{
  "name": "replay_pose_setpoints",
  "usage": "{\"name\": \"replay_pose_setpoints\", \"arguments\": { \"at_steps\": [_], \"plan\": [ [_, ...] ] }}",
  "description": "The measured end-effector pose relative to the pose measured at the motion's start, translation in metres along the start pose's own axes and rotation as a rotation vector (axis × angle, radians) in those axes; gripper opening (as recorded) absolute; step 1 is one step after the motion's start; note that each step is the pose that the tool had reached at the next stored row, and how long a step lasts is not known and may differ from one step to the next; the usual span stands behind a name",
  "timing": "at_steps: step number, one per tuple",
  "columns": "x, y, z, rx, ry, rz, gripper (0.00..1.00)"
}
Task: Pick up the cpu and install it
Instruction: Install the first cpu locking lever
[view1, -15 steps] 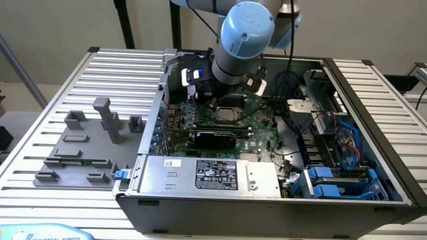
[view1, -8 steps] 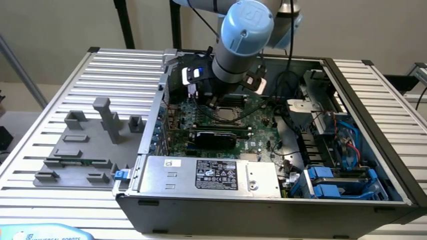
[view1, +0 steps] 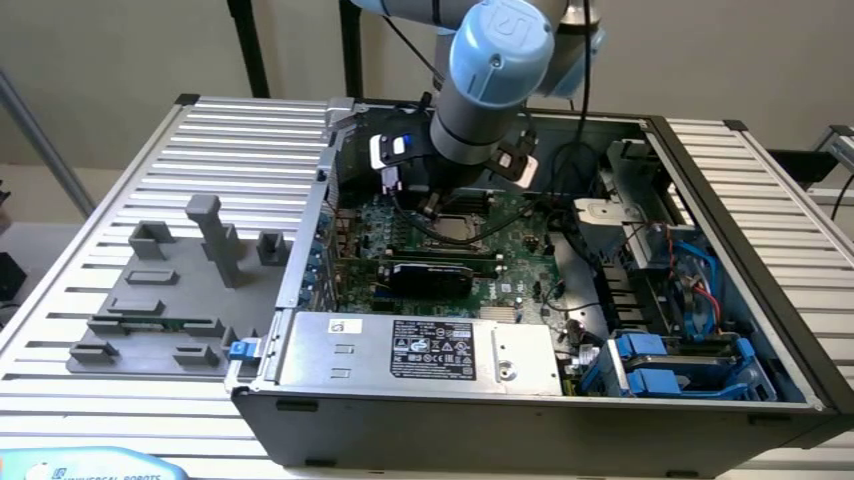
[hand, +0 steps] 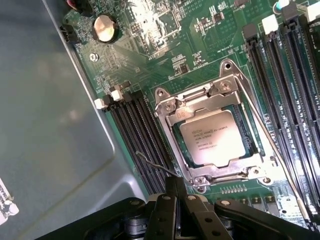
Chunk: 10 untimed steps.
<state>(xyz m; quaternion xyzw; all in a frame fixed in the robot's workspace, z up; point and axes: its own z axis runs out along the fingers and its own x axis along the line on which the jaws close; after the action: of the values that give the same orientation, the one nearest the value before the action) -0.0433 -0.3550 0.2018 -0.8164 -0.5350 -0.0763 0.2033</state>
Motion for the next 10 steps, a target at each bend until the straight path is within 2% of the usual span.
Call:
{"name": "replay_pose_setpoints", "arguments": {
  "at_steps": [4,10],
  "plan": [
    [0.0040,0.0033,0.0009,-0.0052,-0.0112,0.001,0.11],
    [0.0090,0.0035,0.0028,-0.0118,-0.0304,0.004,0.11]
  ]
}}
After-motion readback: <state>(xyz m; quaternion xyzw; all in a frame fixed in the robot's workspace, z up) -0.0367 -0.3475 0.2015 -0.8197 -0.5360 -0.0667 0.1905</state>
